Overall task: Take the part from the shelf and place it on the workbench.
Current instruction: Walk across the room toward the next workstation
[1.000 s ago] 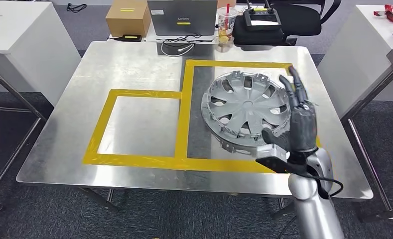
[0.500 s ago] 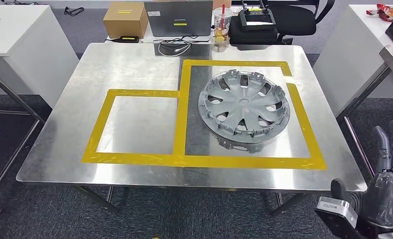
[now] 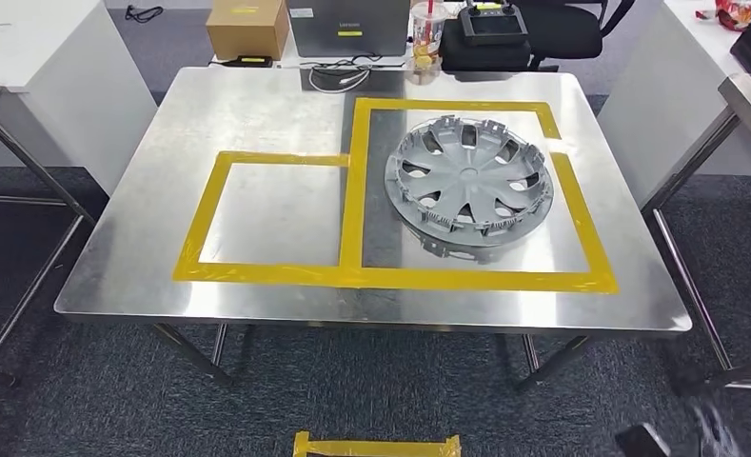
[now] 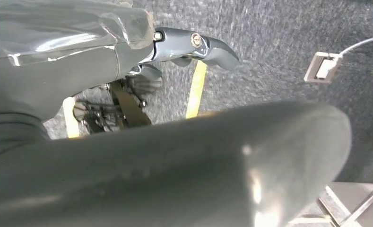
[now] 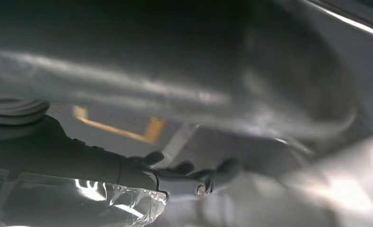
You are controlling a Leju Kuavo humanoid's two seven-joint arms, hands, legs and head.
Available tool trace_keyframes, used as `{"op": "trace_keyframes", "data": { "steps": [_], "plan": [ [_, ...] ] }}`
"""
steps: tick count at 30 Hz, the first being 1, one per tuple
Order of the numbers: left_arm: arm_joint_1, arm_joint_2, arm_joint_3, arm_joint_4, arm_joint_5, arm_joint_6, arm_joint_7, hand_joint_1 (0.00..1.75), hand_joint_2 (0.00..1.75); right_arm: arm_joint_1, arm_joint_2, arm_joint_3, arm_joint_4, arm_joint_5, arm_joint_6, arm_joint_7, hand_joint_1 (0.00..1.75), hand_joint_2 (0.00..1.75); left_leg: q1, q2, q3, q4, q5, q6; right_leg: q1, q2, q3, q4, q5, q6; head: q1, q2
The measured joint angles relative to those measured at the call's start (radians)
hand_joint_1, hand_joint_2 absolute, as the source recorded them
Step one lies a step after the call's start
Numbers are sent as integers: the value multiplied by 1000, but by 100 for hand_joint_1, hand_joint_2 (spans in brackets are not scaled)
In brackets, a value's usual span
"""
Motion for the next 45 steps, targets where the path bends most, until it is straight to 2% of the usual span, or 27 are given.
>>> {"op": "trace_keyframes", "data": {
  "steps": [2, 3, 5, 7, 8, 9, 11, 13, 14, 15, 17, 19, 21, 22, 23, 24, 25, 26, 28, 30, 33, 35, 37, 39, 40, 43, 45],
  "plan": [
    [7, -6, 10, 0, -6, -3, 0, 0, 0, -20, 19, -74, 61, 90, 143, 49, 0, 0, 3, -1, -6, 6, -3, -12, -4, 1, -14, 0, 11, -14, 1, 0],
    [11, -8, 14, 0, -11, -6, 0, 0, 0, -31, 26, -109, 92, 131, 249, 88, 0, 0, 5, -1, -13, 23, -28, -20, -7, 0, -22, -1, 20, -23, 0, 0],
    [17, -11, 17, 0, -18, -12, 0, 0, 0, -40, 37, -167, 149, 179, 457, 157, 0, 0, 10, -2, -39, 113, -126, -34, -11, -4, -41, -1, 39, -34, -3, 0],
    [20, -13, 17, 0, -22, -15, 0, 0, 0, -38, 43, -198, 193, 190, 547, 189, 0, 0, 14, -2, -60, 238, -207, -43, -11, -7, -65, 1, 58, -36, -4, 0],
    [21, -13, 17, 0, -26, -18, 0, 0, 0, -37, 45, -205, 215, 192, 569, 205, 0, 0, 15, -2, -57, 274, -215, -45, -11, -6, -76, 3, 67, -35, -4, 0],
    [21, -13, 17, 0, -30, -21, 0, 0, 0, -34, 42, -209, 239, 192, 593, 227, 0, 0, 16, -2, -37, 278, -200, -45, -10, -5, -87, 5, 76, -33, -5, 0],
    [20, -13, 16, 0, -38, -26, 0, 0, 0, -25, 31, -207, 293, 194, 660, 276, 0, 0, 16, -3, 54, 181, -148, -37, -8, -4, -104, 9, 91, -27, -4, 0],
    [21, -11, 16, 0, -45, -26, 0, 0, 0, -21, 22, -202, 354, 195, 680, 319, 0, 0, 13, -5, 155, 35, -138, -24, -4, -4, -115, 12, 105, -19, -4, 0],
    [21, -11, 16, 0, -51, -25, 0, 0, 0, -26, 20, -200, 392, 195, 659, 346, 0, 0, 10, -6, 183, -13, -145, -17, -4, -4, -118, 11, 112, -13, -3, 0],
    [21, -12, 15, 0, -58, -24, 0, 0, 0, -33, 18, -197, 432, 195, 626, 375, 0, 0, 6, -5, 191, -34, -151, -11, -5, -4, -121, 10, 121, -6, -4, 0],
    [20, -14, 15, 0, -68, -23, 0, 0, 0, -51, 13, -195, 510, 195, 562, 424, 0, 0, 4, 0, 178, -43, -134, 3, -6, -3, -129, 10, 132, 4, -5, 0],
    [18, -18, 14, 0, -75, -18, 0, 0, 0, -70, 8, -195, 576, 196, 527, 441, 0, 87, 7, 5, 154, -53, -107, 20, -7, -3, -152, 51, 89, 0, -1, 0],
    [18, -24, 12, 0, -84, 5, 8, 0, 87, -97, -5, -197, 653, 195, 485, 444, 0, 175, 8, 9, 123, -55, -84, 27, -9, -3, -192, 169, -1, -8, 3, 0],
    [17, -26, 11, 0, -88, 28, 22, 0, 131, -112, -15, -200, 697, 194, 455, 444, 0, 175, 8, 10, 109, -55, -73, 26, -11, -3, -210, 236, -31, -6, 5, 0],
    [17, -29, 10, 0, -91, 53, 43, 0, 175, -127, -26, -204, 744, 192, 420, 444, 0, 175, 7, 13, 94, -54, -62, 25, -12, -3, -217, 290, -41, 2, 5, 0],
    [16, -31, 10, -1, -93, 73, 66, 0, 175, -142, -40, -208, 795, 191, 382, 441, 0, 175, 7, 15, 81, -52, -51, 23, -14, -3, -210, 313, -28, 14, 5, 0],
    [15, -34, 12, -4, -97, 88, 88, 0, 175, -155, -56, -209, 847, 186, 344, 436, 0, 175, 7, 17, 69, -49, -41, 21, -17, -3, -184, 298, -2, 27, 5, 0],
    [12, -36, 15, -9, -107, 97, 106, 0, 175, -165, -72, -208, 895, 176, 309, 430, 0, 175, 8, 17, 56, -44, -33, 17, -19, -4, -139, 243, 23, 35, 5, 0],
    [8, -40, 29, -22, -138, 106, 128, 0, 87, -180, -99, -195, 975, 145, 261, 421, 0, 87, 5, 16, 33, -25, -22, 9, -19, -4, -29, 84, 25, 31, 6, 0],
    [6, -42, 49, -33, -177, 116, 145, 0, 0, -189, -115, -177, 1030, 104, 237, 420, 0, 0, 4, 16, 19, -11, -14, -3, -13, -4, 19, -5, -3, 13, 6, 0],
    [9, -46, 85, -47, -236, 132, 167, 0, 0, -192, -128, -145, 1087, 42, 211, 420, 0, 0, 11, 14, 9, 5, -16, -22, -14, -6, 9, -12, 2, -13, 6, 0],
    [16, -50, 113, -53, -276, 144, 182, 0, 0, -192, -135, -119, 1110, -1, 194, 421, 0, 0, 16, 10, -19, 79, -80, -34, -16, -9, -1, -13, 15, -29, 3, 0],
    [24, -51, 142, -57, -315, 155, 196, 0, 0, -193, -141, -90, 1124, -44, 177, 421, 0, 0, 18, 9, -63, 213, -163, -43, -13, -10, -14, -10, 26, -34, 1, 0],
    [35, -53, 173, -59, -354, 166, 211, 0, 0, -195, -146, -60, 1133, -87, 160, 424, 0, 0, 19, 8, -72, 282, -188, -44, -10, -10, -27, -4, 35, -33, 1, 0],
    [42, -54, 188, -59, -374, 172, 218, 0, 0, -197, -148, -45, 1136, -108, 152, 425, 0, 0, 18, 8, -49, 259, -172, -41, -8, -9, -31, 0, 38, -32, 1, 0],
    [59, -54, 235, -60, -434, 189, 239, 0, 0, -206, -152, 3, 1141, -173, 127, 428, 0, 0, 13, 1, 76, 62, -108, -16, -2, -7, -38, 9, 41, -27, 2, 0],
    [68, -54, 269, -61, -475, 200, 254, 0, 0, -213, -154, 36, 1145, -217, 110, 430, 0, 0, 6, -3, 104, 5, -99, -3, -3, -7, -46, 11, 48, -16, 2, 0]
  ]
}}
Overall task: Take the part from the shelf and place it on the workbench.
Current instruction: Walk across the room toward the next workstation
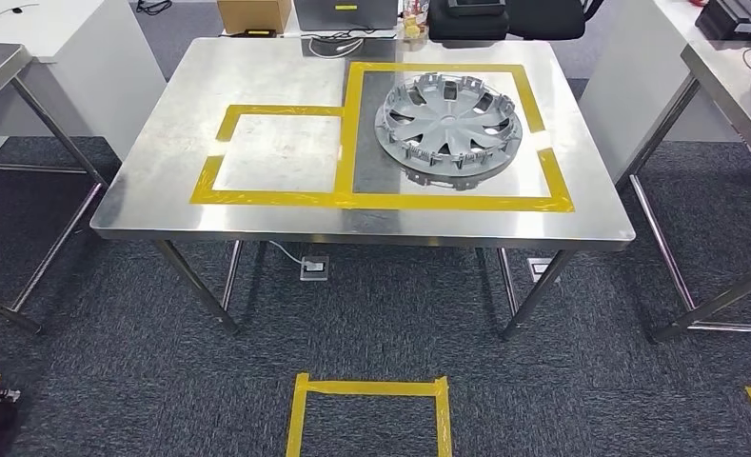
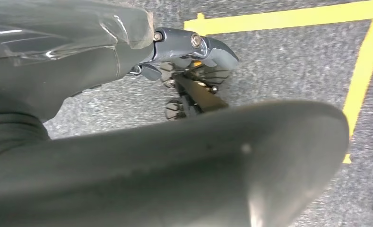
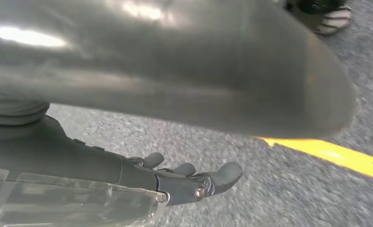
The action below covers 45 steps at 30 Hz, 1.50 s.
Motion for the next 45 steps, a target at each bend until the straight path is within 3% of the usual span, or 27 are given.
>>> {"op": "trace_keyframes", "data": {
  "steps": [2, 4, 7, 9, 11, 12, 13, 15, 18, 20, 22, 23, 24, 25, 26, 28, 30, 31, 33, 34, 35, 37, 39, 41, 42, 43, 45],
  "plan": [
    [8, -1, 32, -4, -38, 10, 14, 0, 0, -3, -3, 31, 4, -41, -16, 1, 0, 0, -1, 2, -5, -12, 13, 9, -2, -1, -6, -1, 6, 13, -1, 0],
    [11, -4, 65, -15, -78, 21, 28, 0, 0, -1, -6, 63, 11, -83, -32, 2, 0, 0, 3, 6, -10, -33, 34, 22, -2, 0, -22, 24, -17, 16, 1, 0],
    [10, -10, 115, -42, -138, 37, 49, 0, 0, 5, -12, 109, 29, -148, -57, 7, 0, 0, 3, 9, -36, -42, 61, 30, -6, 2, -95, 197, -121, 9, 4, 0],
    [8, -15, 146, -63, -176, 47, 63, 0, 0, 15, -17, 139, 46, -188, -73, 10, 0, 0, 3, 10, -60, -38, 75, 27, -11, 2, -119, 284, -149, 21, 4, 0],
    [4, -20, 179, -89, -213, 57, 77, 0, 0, 27, -22, 169, 65, -228, -88, 12, 0, 0, 4, 11, -84, -28, 89, 20, -19, 2, -68, 223, -110, 46, 4, 0],
    [2, -22, 195, -102, -232, 62, 83, 0, 0, 32, -24, 186, 74, -248, -96, 13, 0, 0, 6, 9, -97, -20, 94, 15, -24, 5, -21, 148, -88, 56, 4, 0],
    [-1, -24, 211, -115, -251, 67, 90, 0, 0, 37, -26, 202, 82, -267, -104, 13, 0, 0, 6, 6, -110, -11, 100, 8, -25, 15, 21, 82, -72, 57, 3, 0],
    [-7, -26, 243, -134, -288, 78, 103, 0, 0, 47, -29, 234, 95, -308, -120, 14, 0, 0, 4, -1, -125, 3, 111, -7, -21, 33, 56, 12, -66, 44, -1, 0],
    [-5, -29, 290, -153, -345, 94, 124, 0, 0, 59, -32, 281, 112, -370, -144, 18, 0, 0, 9, -14, -139, 6, 125, -26, -19, 21, 31, 13, -51, 14, -5, 0],
    [7, -31, 322, -160, -386, 105, 140, 0, 0, 60, -34, 314, 118, -413, -160, 19, 0, 0, 14, -14, -160, 49, 63, -37, -23, 4, 8, 11, -29, -4, -8, 0],
    [19, -32, 354, -164, -425, 116, 154, 0, 0, 59, -36, 346, 119, -456, -177, 19, 0, 0, 17, -10, -188, 167, -49, -48, -20, -13, -17, 13, -8, -12, -11, 0],
    [26, -32, 371, -164, -444, 122, 161, 0, 0, 57, -37, 363, 119, -476, -185, 19, 0, 0, 18, -9, -197, 233, -86, -52, -18, -24, -30, 14, 1, -12, -11, 0],
    [34, -33, 386, -164, -462, 127, 168, 0, 0, 53, -38, 378, 119, -496, -194, 20, 0, 0, 19, -7, -196, 278, -97, -54, -16, -33, -42, 15, 9, -11, -11, 0],
    [43, -33, 402, -163, -482, 132, 175, 0, 0, 47, -39, 394, 117, -517, -202, 20, 0, 0, 20, -6, -178, 293, -88, -54, -15, -39, -53, 17, 18, -9, -11, 0],
    [55, -33, 418, -163, -501, 137, 182, 0, 0, 39, -41, 409, 115, -537, -210, 21, 0, 0, 20, -4, -141, 268, -64, -52, -14, -43, -62, 18, 25, -5, -12, 0],
    [77, -33, 452, -162, -539, 148, 196, 0, 0, 21, -43, 441, 110, -579, -226, 24, 0, 0, 19, -1, -24, 128, -36, -41, -12, -46, -76, 20, 41, 4, -12, 0],
    [94, -33, 484, -162, -576, 159, 209, 0, 0, 6, -45, 472, 105, -619, -241, 27, 0, 0, 12, 1, 62, 4, -47, -29, -11, -49, -83, 19, 57, 15, -10, 0],
    [100, -33, 500, -162, -595, 164, 215, 0, 0, 2, -46, 488, 104, -639, -249, 28, 0, 0, 8, 1, 74, -20, -55, -23, -12, -51, -85, 18, 65, 22, -11, 0],
    [109, -34, 533, -163, -635, 175, 230, 0, 0, 2, -49, 521, 104, -682, -265, 31, 0, 0, 4, 3, 63, -31, -40, -8, -15, -51, -87, 15, 77, 34, -12, 0],
    [110, -36, 550, -166, -655, 181, 238, 0, 0, 6, -50, 537, 105, -703, -274, 33, 0, 0, 5, 5, 55, -36, -28, 2, -15, -43, -94, 25, 66, 36, -12, 0],
    [109, -38, 567, -172, -676, 186, 245, 0, 0, 11, -51, 554, 109, -725, -282, 34, 0, 0, 7, 7, 43, -42, -14, 12, -15, -32, -105, 51, 39, 33, -10, 0],
    [100, -42, 598, -194, -713, 196, 258, 0, 0, 27, -54, 583, 122, -765, -297, 36, 0, 0, 5, 8, 15, -44, 11, 24, -16, -10, -141, 161, -51, 22, -7, 0],
    [87, -45, 626, -222, -746, 204, 269, 0, 0, 48, -57, 608, 144, -799, -310, 37, 0, 0, 1, 6, -15, -41, 35, 26, -16, -3, -163, 277, -102, 26, -6, 0],
    [70, -48, 650, -256, -775, 212, 279, 0, 0, 72, -60, 631, 171, -831, -323, 39, 0, 0, 0, 5, -47, -32, 56, 23, -17, -1, -131, 283, -75, 46, -6, 0],
    [60, -50, 662, -274, -790, 216, 283, 0, 0, 84, -61, 643, 185, -846, -329, 41, 0, 0, 0, 5, -63, -25, 65, 20, -17, -1, -88, 232, -50, 55, -6, 0],
    [52, -52, 673, -291, -803, 220, 289, 0, 0, 96, -63, 655, 198, -861, -335, 41, 0, 0, 0, 4, -78, -17, 73, 16, -17, 0, -35, 156, -39, 56, -6, 0],
    [37, -54, 700, -323, -833, 229, 299, 0, 0, 115, -67, 680, 222, -894, -347, 42, 0, 0, -2, 4, -101, -2, 86, 5, -12, 3, 41, 29, -46, 43, -7, 0]
  ]
}}
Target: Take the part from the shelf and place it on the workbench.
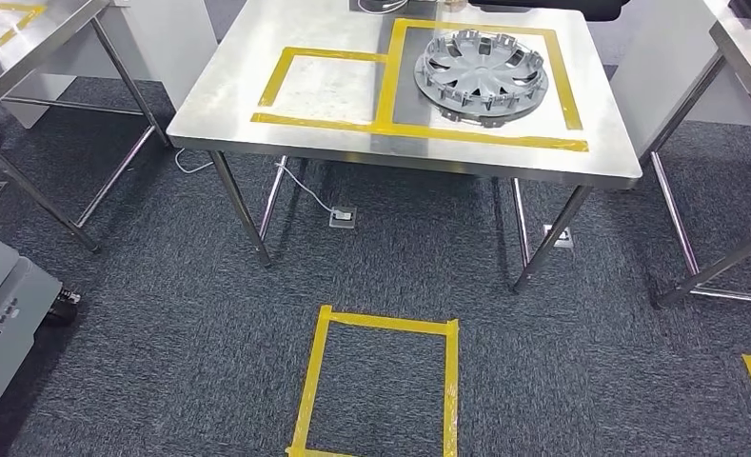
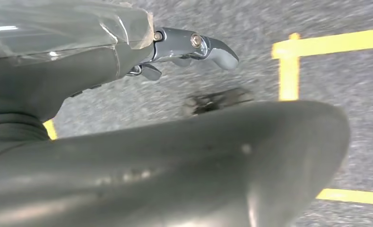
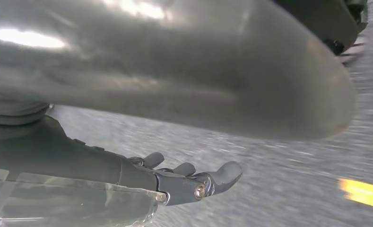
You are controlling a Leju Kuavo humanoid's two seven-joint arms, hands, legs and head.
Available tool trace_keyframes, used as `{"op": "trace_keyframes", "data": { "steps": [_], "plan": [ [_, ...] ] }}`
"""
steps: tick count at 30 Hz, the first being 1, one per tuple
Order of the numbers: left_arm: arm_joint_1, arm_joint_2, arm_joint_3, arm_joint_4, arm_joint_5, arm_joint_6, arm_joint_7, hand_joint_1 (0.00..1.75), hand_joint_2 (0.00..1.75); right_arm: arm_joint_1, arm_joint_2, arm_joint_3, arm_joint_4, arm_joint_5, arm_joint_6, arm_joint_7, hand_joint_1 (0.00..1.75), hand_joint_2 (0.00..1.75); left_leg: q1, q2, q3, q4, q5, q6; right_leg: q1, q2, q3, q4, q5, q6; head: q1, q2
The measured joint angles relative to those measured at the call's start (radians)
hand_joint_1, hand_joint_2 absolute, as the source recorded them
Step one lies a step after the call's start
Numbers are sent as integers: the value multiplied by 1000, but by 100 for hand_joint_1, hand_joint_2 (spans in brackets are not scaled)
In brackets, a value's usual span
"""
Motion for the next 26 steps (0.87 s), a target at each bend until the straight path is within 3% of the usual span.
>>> {"op": "trace_keyframes", "data": {
  "steps": [1, 3, 4, 5, 6, 8, 9, 10, 11, 13, 15, 16, 18, 20, 22, 24, 26],
  "plan": [
    [-4, -1, 14, -12, -16, 4, 6, 0, 0, 7, -2, 13, 10, -18, -7, 1, 0, 0, 0, 1, -6, 3, 7, -6, 4, 1, 12, -28, -9, -10, 0, 0],
    [-4, -1, 43, -26, -50, 15, 19, 0, 0, 16, -4, 42, 22, -55, -21, 3, 0, 0, 3, 1, -11, 5, 19, -18, 5, 0, 0, -32, 0, -27, 1, 0],
    [3, -1, 58, -28, -69, 20, 26, 0, 0, 14, -5, 56, 24, -74, -29, 4, 0, 0, 5, 0, -16, 13, 8, -24, 3, -3, -9, -32, 9, -37, 1, 0],
    [12, -2, 72, -28, -87, 25, 34, 0, 0, 9, -6, 71, 23, -94, -37, 4, 0, 0, 7, -1, -25, 35, -22, -30, 0, -5, -19, -34, 20, -46, -1, 0],
    [25, -3, 86, -24, -104, 30, 41, 0, 0, 0, -7, 84, 18, -112, -44, 5, 0, 0, 11, -2, -36, 75, -69, -36, -3, -8, -32, -35, 32, -54, -3, 0],
    [55, -4, 107, -5, -133, 38, 53, 0, 0, -25, -9, 107, 0, -142, -56, 5, 0, 0, 14, -3, -59, 195, -173, -48, -2, -10, -57, -34, 54, -58, -6, 0],
    [71, -4, 116, 9, -143, 41, 57, 0, 0, -39, -9, 116, -13, -154, -60, 5, 0, 0, 16, -3, -64, 250, -197, -51, -1, -12, -70, -33, 64, -56, -6, 0],
    [89, -4, 123, 24, -153, 44, 60, 0, 0, -55, -9, 124, -27, -164, -63, 5, 0, 0, 18, -3, -58, 281, -195, -53, -1, -14, -83, -31, 75, -54, -6, 0],
    [106, -5, 130, 40, -160, 47, 63, 0, 0, -72, -9, 131, -43, -172, -66, 5, 0, 0, 19, -3, -36, 277, -173, -54, -2, -16, -96, -29, 85, -50, -6, 0],
    [140, -4, 143, 71, -174, 50, 69, 0, 0, -105, -10, 144, -79, -187, -73, 5, 0, 0, 23, -3, 55, 174, -122, -54, -3, -17, -119, -24, 103, -40, -6, 0],
    [167, -4, 158, 97, -190, 53, 75, 0, 0, -131, -11, 158, -111, -204, -80, 5, 0, 0, 20, -4, 151, 34, -126, -47, -1, -19, -135, -20, 119, -26, -6, 0],
    [175, -5, 165, 105, -201, 56, 78, 0, 0, -139, -12, 165, -120, -216, -84, 6, 0, 0, 16, -5, 174, -6, -137, -41, 0, -21, -140, -21, 128, -18, -6, 0],
    [179, -5, 179, 106, -222, 63, 85, 0, 0, -140, -13, 178, -120, -238, -93, 8, 0, 0, 10, -6, 171, -26, -135, -22, 0, -26, -146, -24, 144, -3, -6, 0],
    [161, -7, 189, 85, -235, 66, 90, 0, 0, -119, -14, 187, -99, -252, -97, 12, 0, 0, 9, -5, 149, -30, -114, 3, -1, -22, -160, 1, 120, 0, -5, 0],
    [127, -9, 195, 50, -239, 68, 91, 0, 0, -82, -14, 193, -67, -258, -98, 14, 0, 0, 8, -5, 123, -33, -91, 21, -2, -10, -197, 102, 35, -14, -2, 0],
    [89, -10, 196, 9, -240, 68, 92, 0, 0, -40, -13, 199, -29, -260, -99, 14, 0, 0, 0, -4, 96, -32, -69, 27, -2, -4, -234, 239, -40, -19, 0, 0],
    [61, -12, 196, -23, -241, 68, 92, 0, 0, -10, -13, 202, 2, -262, -100, 14, 0, 0, -5, -2, 78, -31, -53, 28, -2, -2, -236, 300, -52, -10, 0, 0]
  ]
}}
